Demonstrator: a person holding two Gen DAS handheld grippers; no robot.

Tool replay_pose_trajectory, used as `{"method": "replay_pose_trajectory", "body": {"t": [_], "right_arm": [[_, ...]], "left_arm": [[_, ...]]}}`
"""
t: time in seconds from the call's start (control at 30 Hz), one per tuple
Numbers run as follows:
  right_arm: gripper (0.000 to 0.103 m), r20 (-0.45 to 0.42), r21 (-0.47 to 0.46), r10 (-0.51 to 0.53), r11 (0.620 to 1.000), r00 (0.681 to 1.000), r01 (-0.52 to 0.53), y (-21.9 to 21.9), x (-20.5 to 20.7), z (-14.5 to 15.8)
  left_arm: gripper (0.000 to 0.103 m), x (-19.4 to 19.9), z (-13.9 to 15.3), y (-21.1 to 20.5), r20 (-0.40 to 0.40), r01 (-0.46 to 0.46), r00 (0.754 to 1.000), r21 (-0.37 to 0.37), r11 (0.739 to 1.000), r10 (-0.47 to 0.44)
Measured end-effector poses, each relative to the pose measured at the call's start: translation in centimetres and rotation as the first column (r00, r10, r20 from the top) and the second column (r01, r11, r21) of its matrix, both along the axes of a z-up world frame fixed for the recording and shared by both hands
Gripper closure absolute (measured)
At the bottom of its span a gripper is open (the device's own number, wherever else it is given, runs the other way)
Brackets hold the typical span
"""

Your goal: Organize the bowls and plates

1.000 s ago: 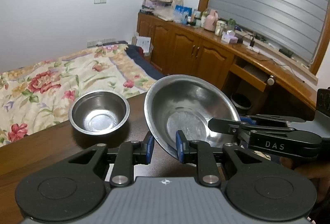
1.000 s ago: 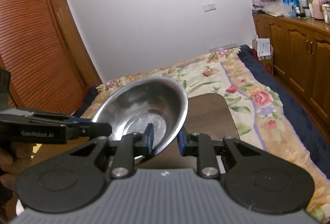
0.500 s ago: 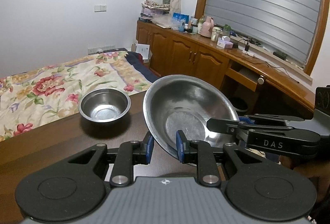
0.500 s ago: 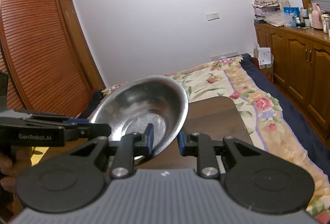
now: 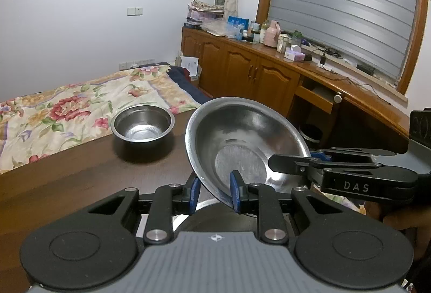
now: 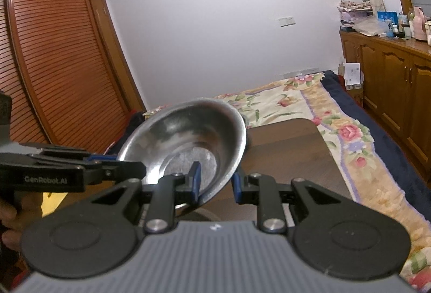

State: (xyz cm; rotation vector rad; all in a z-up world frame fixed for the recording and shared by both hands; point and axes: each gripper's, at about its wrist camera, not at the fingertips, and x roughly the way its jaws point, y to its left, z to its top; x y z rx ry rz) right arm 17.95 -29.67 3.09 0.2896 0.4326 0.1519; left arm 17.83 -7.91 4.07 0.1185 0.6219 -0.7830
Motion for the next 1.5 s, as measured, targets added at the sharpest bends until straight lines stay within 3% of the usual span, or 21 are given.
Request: {"method": "replay_pose_trajectory", "body": {"t": [0.93,1.5], "right_arm": [[0.077,-0.127,0.057,0.063,0.997,0.990,-0.056,3.1,-3.0,-5.4],[0.077,-0.121,0.031,0.077,0.997,0.990,-0.074,4.1,-3.6,-5.3]], "left_arm": [[0.074,-5.3,-5.8,2.4,-0.007,-0.043,0.999,0.054,0.998,0.044],[0.073,-6.0,-7.1,2.8,0.003,-0.059,0.998,0.079,0.995,0.059]]}}
